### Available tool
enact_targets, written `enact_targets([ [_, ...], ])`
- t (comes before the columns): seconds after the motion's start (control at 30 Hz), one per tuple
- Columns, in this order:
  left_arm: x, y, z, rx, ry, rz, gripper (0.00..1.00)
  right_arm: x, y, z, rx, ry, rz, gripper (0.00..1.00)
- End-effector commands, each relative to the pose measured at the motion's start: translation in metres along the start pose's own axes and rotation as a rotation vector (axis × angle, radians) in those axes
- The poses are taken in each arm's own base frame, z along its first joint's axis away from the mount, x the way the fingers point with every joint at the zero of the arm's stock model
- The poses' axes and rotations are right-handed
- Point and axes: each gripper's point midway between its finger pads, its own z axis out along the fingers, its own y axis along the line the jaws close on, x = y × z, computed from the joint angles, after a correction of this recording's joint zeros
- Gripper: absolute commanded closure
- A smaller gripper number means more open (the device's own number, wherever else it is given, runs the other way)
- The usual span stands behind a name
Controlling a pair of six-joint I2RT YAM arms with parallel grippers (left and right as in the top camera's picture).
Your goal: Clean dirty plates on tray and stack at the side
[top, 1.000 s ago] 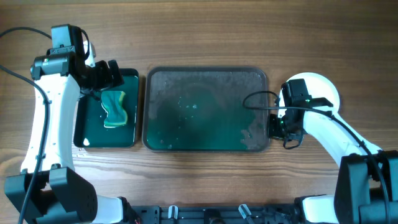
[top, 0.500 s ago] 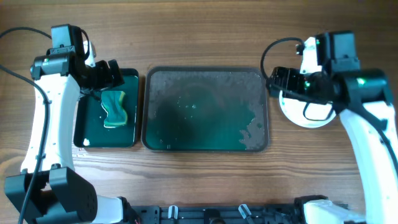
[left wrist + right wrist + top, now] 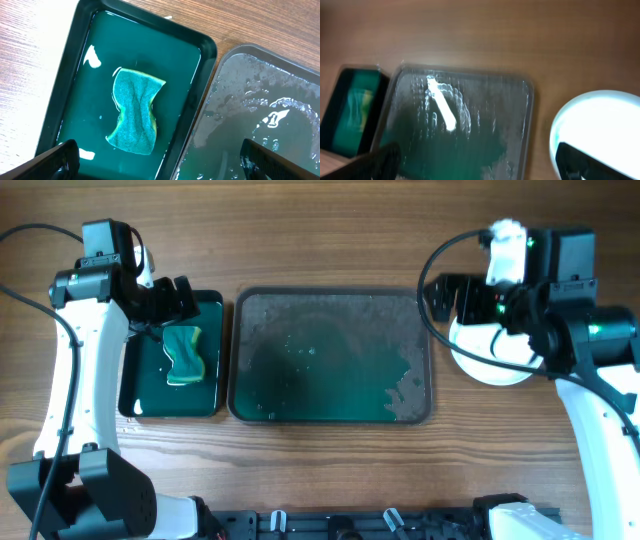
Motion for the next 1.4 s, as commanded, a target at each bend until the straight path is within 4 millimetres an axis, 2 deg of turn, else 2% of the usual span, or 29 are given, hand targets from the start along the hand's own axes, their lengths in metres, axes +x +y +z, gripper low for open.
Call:
enact_targets([
  [0.0, -0.003, -0.002, -0.003, 0.014, -0.009, 0.000, 0.00, -0.032, 0.020, -0.035, -0.022, -0.295, -0.208, 0.00],
  [0.07, -0.003, -0.002, -0.003, 0.014, -0.009, 0.000, 0.00, -0.034, 0.026, -0.062, -0.021, -0.496, -0.285, 0.00],
  [0.13, -0.003, -0.002, -0.003, 0.014, -0.009, 0.000, 0.00, -0.011, 0.017, -0.080, 0.023, -0.648, -0.300, 0.00],
  [0.23, -0.003, -0.002, -0.003, 0.013, -0.009, 0.000, 0.00, 0.026, 0.004, -0.086, 0.056, -0.777, -0.313, 0.00],
  [0.37, -0.003, -0.002, -0.003, 0.014, -0.009, 0.000, 0.00, 0.085, -0.016, -0.063, 0.079, -0.834, -0.313, 0.00],
  [0.47, -0.003, -0.002, -0.003, 0.013, -0.009, 0.000, 0.00, 0.113, -0.028, -0.042, 0.072, -0.859, -0.274, 0.00],
  [0.6, -0.003, -0.002, -0.003, 0.014, -0.009, 0.000, 0.00, 0.134, -0.037, -0.020, 0.066, -0.857, -0.255, 0.00],
  [0.7, -0.003, -0.002, -0.003, 0.013, -0.009, 0.000, 0.00, 0.146, -0.042, -0.006, 0.068, -0.806, -0.241, 0.00],
  [1.37, -0.003, -0.003, -0.006, 0.015, -0.018, 0.001, 0.00, 0.148, -0.043, -0.004, 0.069, -0.795, -0.239, 0.00],
])
